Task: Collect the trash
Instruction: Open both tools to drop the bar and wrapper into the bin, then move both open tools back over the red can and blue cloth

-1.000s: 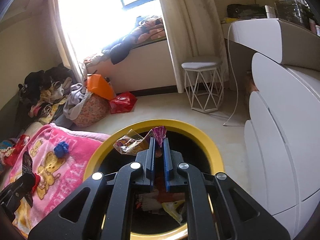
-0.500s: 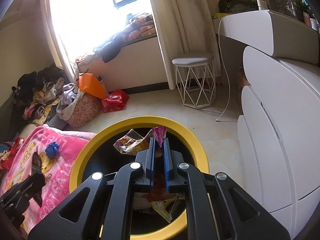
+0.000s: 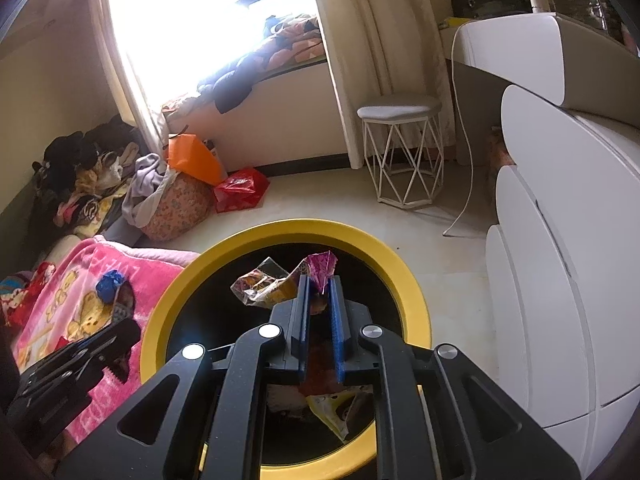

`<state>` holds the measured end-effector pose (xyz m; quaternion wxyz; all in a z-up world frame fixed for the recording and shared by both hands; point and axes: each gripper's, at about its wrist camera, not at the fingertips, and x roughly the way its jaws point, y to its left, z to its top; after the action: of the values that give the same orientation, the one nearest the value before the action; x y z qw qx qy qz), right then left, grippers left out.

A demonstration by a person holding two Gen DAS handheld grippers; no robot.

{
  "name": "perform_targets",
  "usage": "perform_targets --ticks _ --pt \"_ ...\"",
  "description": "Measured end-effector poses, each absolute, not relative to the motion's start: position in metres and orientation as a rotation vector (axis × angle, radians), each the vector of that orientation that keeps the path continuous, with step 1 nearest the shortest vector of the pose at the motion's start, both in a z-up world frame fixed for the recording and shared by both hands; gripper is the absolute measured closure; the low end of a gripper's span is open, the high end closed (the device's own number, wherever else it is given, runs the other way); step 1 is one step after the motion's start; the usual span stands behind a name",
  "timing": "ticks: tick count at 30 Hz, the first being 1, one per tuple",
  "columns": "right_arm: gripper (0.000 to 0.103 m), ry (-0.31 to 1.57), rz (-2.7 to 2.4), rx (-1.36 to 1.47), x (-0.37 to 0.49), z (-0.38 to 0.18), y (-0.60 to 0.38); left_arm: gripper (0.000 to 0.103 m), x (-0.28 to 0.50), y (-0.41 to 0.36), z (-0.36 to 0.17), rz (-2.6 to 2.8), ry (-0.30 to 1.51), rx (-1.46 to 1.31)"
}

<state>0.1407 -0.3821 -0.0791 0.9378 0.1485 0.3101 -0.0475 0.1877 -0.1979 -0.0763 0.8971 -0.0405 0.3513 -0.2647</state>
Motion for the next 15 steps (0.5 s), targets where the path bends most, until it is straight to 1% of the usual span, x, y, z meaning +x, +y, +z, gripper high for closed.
perform_targets --ticks 3,8,9,10,11,12,13,14,15 --pt "0.091 0.641 -0.096 0.310 0.1422 -0.0814 -0.3860 0.091 0.1920 -0.1999 -0.0781 -0.550 0.729 -0.088" --pt "0.078 0.642 -0.101 0.327 0.1414 -0.0831 -0.3894 0.089 0.1960 -0.2021 -0.0790 -0.559 0.735 -0.091" --pt "0.075 0.641 -0.104 0.327 0.1411 -0.0828 -0.3898 0.084 0.1962 -0.2019 -0.0787 -0.560 0.733 -0.093" --pt "0.071 0.638 -0.107 0.327 0.1406 -0.0822 -0.3900 0.075 0.1956 -0.2009 -0.0787 -0.563 0.731 -0.096" --pt "0.069 0.632 -0.109 0.329 0.1400 -0.0815 -0.3901 0.070 0.1950 -0.2001 -0.0780 -0.563 0.728 -0.098" --pt "0.067 0.629 -0.110 0.330 0.1394 -0.0808 -0.3898 0.060 0.1941 -0.1993 -0.0771 -0.563 0.723 -0.098" --pt "0.064 0.626 -0.112 0.330 0.1389 -0.0801 -0.3897 0.055 0.1931 -0.1987 -0.0763 -0.564 0.720 -0.098" --pt "0.061 0.622 -0.114 0.329 0.1384 -0.0796 -0.3894 0.053 0.1918 -0.1979 -0.0752 -0.567 0.717 -0.101" --pt "0.061 0.619 -0.114 0.329 0.1385 -0.0791 -0.3895 0.042 0.1901 -0.1967 -0.0737 -0.570 0.712 -0.105"
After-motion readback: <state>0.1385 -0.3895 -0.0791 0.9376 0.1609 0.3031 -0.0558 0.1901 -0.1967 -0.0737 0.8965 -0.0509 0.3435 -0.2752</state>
